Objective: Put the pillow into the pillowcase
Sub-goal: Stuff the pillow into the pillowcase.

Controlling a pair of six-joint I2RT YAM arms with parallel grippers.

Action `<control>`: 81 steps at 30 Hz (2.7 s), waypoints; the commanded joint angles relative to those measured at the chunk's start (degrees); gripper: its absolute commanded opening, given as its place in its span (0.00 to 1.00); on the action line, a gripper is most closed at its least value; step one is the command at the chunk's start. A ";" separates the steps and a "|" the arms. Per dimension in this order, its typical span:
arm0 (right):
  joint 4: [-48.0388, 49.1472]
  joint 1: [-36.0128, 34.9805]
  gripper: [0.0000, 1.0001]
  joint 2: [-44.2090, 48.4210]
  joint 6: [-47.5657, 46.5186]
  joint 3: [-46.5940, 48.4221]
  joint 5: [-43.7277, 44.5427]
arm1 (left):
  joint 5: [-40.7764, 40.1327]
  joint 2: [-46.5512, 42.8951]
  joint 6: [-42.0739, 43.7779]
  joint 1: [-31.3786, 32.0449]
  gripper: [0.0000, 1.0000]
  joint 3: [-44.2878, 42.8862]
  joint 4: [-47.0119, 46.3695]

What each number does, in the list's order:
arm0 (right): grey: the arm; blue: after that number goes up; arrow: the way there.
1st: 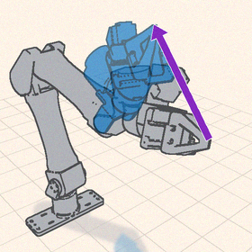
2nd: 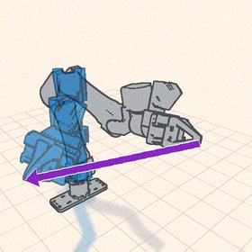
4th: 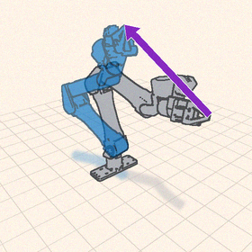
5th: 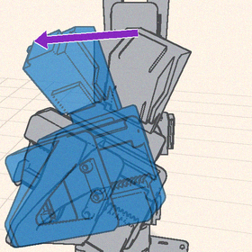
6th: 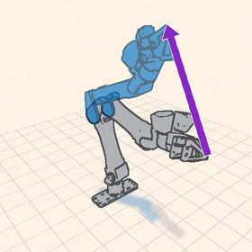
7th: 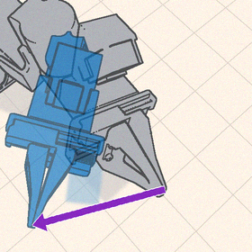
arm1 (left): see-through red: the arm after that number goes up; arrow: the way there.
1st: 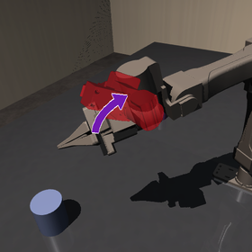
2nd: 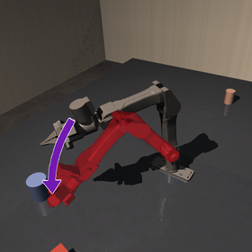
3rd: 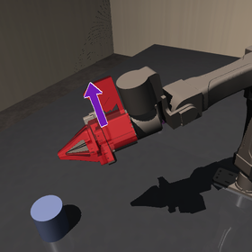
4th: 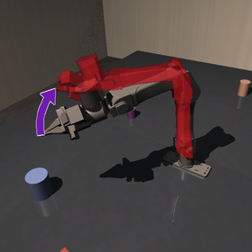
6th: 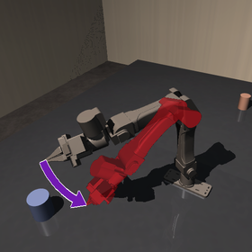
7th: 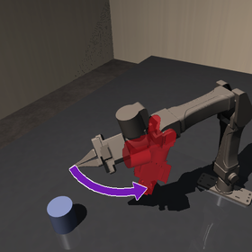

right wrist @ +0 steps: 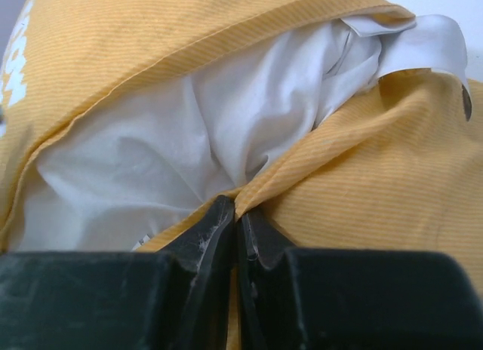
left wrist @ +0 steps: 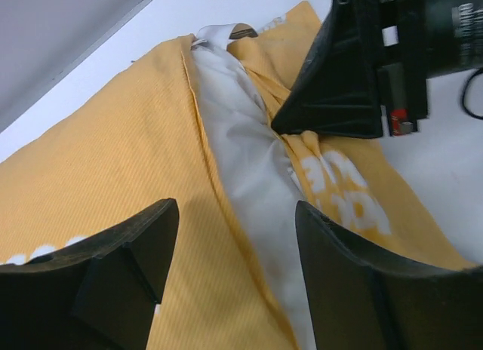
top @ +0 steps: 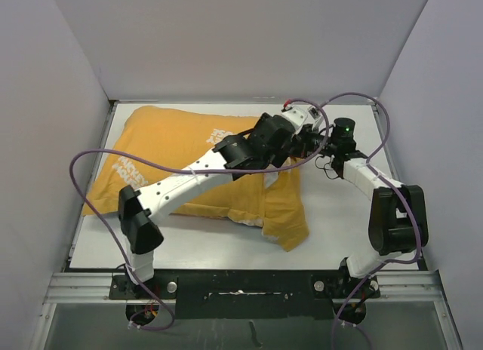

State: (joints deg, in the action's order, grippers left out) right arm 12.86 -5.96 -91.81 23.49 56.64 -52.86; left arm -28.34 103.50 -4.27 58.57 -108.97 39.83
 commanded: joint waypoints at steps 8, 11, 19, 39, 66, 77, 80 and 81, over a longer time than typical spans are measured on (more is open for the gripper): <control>21.60 2.50 0.03 6.83 14.40 -3.96 -11.10 | -4.34 10.92 5.98 -1.28 0.00 -11.32 9.54; 51.04 5.85 0.00 6.73 38.02 -3.61 -15.79 | 6.65 9.35 4.91 -2.39 0.00 -7.50 6.76; 28.36 4.73 0.02 8.66 32.98 2.68 -5.30 | 41.62 -3.52 -5.95 -8.96 0.00 24.20 -21.46; 52.60 14.81 0.82 14.50 43.46 11.08 -36.53 | 51.24 -26.33 -12.56 -15.37 0.51 25.00 -23.93; -55.89 -2.08 0.71 16.95 -32.93 16.73 20.26 | 23.84 -19.53 -10.06 -7.47 0.53 29.07 -12.87; -57.30 -5.45 0.05 10.99 -36.09 22.62 2.61 | 29.23 -15.56 -1.21 -7.74 0.17 37.19 -29.86; -49.08 -6.43 0.01 16.77 -33.81 25.83 -18.48 | 30.35 -11.07 -0.85 -9.42 0.00 38.87 -33.02; -40.25 -6.74 0.00 19.27 -26.80 25.44 -23.41 | 31.24 -9.64 -1.39 -10.11 0.00 38.84 -33.21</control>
State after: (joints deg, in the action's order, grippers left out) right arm -43.92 -10.61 -82.02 -11.38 76.60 -46.94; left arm -0.14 87.59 -8.25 50.54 -71.92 15.51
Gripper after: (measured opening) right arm 0.030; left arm 0.015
